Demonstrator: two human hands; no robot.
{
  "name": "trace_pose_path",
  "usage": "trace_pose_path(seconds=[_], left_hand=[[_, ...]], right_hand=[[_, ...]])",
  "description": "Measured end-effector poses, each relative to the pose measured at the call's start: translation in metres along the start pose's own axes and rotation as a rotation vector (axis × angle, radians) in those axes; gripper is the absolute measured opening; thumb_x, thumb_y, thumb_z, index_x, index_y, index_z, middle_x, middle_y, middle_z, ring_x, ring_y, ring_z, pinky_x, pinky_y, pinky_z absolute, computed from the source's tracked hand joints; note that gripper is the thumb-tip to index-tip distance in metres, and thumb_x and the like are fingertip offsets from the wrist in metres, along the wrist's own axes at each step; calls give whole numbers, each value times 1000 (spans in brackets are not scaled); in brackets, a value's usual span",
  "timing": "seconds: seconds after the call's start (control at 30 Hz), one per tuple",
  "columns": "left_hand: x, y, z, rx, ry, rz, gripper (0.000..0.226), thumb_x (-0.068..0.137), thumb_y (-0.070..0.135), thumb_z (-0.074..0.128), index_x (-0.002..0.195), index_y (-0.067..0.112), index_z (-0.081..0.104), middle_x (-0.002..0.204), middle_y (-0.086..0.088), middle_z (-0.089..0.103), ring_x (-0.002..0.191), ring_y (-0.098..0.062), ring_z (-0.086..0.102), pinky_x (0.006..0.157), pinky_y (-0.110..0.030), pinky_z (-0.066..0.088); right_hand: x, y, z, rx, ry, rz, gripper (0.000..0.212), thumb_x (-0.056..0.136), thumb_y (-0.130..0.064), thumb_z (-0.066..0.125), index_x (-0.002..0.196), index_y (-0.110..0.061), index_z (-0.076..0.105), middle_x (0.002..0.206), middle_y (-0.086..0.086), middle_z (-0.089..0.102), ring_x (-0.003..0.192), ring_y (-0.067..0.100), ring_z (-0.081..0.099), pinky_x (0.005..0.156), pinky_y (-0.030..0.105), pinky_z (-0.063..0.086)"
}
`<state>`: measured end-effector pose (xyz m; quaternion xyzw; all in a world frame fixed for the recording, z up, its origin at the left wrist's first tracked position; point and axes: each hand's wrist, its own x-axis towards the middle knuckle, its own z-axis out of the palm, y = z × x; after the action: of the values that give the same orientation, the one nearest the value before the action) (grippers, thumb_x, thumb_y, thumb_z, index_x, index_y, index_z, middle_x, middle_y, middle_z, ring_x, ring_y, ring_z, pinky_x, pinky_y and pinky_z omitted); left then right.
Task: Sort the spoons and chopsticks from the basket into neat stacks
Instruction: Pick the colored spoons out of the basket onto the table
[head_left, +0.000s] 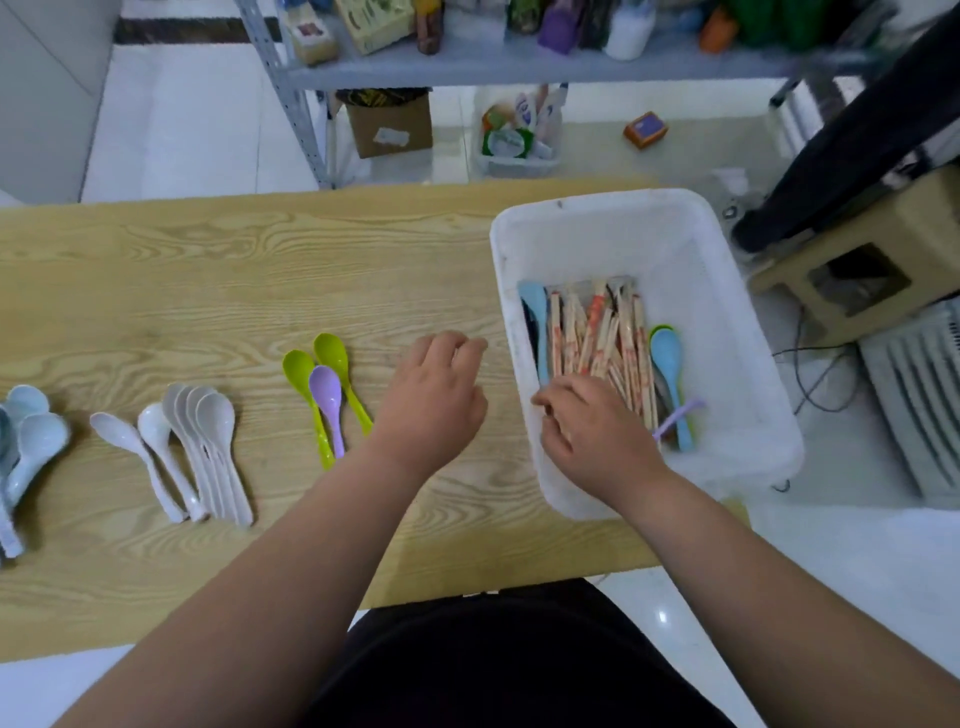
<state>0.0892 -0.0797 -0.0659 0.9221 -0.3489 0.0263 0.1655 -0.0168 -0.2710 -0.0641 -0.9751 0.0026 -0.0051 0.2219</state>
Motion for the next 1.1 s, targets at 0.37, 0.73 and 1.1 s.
trace_pose_path(seconds=[0.37, 0.73, 1.1], left_hand=[[89, 116, 53, -192, -466, -309, 31, 94, 0, 43, 123, -4, 53, 131, -21, 44, 112, -35, 48, 94, -36, 45], [133, 121, 101, -64, -497, -692, 64, 92, 3, 50, 149, 2, 19, 134, -26, 42, 119, -40, 52, 99, -43, 46], [125, 123, 104, -259, -322, -740, 63, 90, -2, 50, 145, 3, 19, 110, -18, 57, 87, -30, 60, 69, -35, 41]], right_hand=[[13, 122, -45, -183, -384, 515, 36, 93, -3, 46, 129, -4, 46, 128, 23, 48, 108, 42, 59, 85, 42, 48], [25, 149, -26, -273, -409, 448, 46, 93, -1, 45, 139, -6, 37, 140, 25, 32, 103, 42, 58, 85, 44, 49], [21, 150, -17, -141, -366, 404, 52, 89, 5, 47, 138, -8, 34, 143, 25, 24, 108, 40, 49, 80, 41, 44]])
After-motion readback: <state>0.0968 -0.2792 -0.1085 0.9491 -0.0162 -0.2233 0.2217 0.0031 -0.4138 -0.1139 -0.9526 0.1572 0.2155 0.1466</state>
